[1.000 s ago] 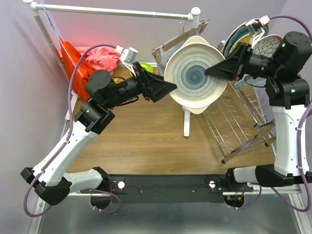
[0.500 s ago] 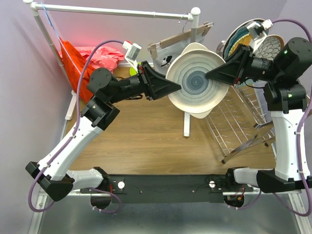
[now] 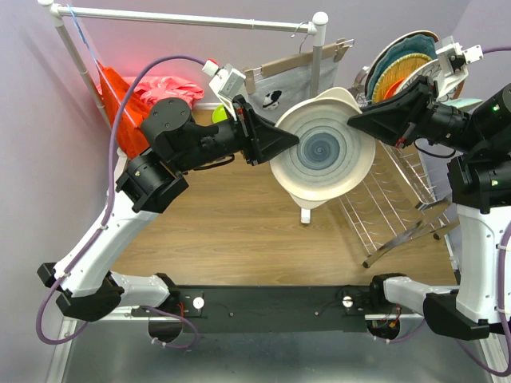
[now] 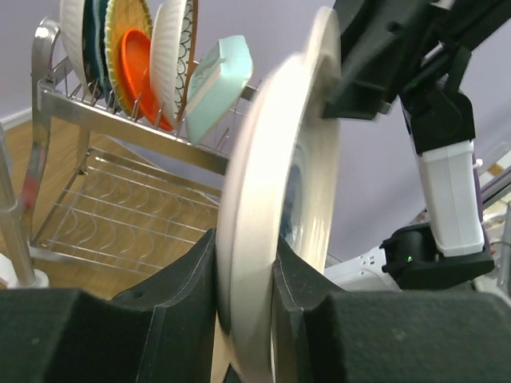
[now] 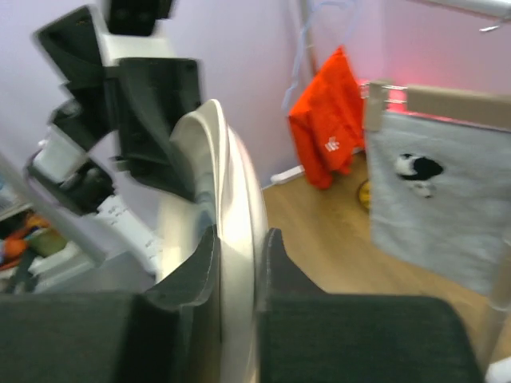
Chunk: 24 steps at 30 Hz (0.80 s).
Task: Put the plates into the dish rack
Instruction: Pass the plate from the right arm to the left, then insert the plate into the dish rack
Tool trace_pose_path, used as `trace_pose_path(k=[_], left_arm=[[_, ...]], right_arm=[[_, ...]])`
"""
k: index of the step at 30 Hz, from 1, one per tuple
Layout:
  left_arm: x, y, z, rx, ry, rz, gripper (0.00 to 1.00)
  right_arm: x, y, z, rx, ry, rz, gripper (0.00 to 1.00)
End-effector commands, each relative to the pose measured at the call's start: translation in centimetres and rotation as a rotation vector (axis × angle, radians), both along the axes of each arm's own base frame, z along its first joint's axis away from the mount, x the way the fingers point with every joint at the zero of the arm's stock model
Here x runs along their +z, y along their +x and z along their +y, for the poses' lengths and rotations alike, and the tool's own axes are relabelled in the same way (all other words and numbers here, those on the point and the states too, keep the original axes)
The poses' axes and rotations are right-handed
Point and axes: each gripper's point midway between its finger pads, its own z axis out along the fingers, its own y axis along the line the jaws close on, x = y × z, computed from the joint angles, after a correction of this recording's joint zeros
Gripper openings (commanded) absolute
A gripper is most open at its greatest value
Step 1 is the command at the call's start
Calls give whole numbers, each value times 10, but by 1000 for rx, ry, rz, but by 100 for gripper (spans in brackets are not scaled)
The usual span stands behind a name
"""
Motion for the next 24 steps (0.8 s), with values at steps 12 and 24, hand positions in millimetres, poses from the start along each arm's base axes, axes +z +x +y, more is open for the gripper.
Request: trace_pose_path(k=[12, 24], left_arm=[[25, 24, -8, 166, 38, -140, 0], [39, 14, 2, 193, -12, -193, 0]], right_arm=[[22, -7, -3, -35, 1, -146, 79], [91, 21, -50, -470, 7, -419, 100]])
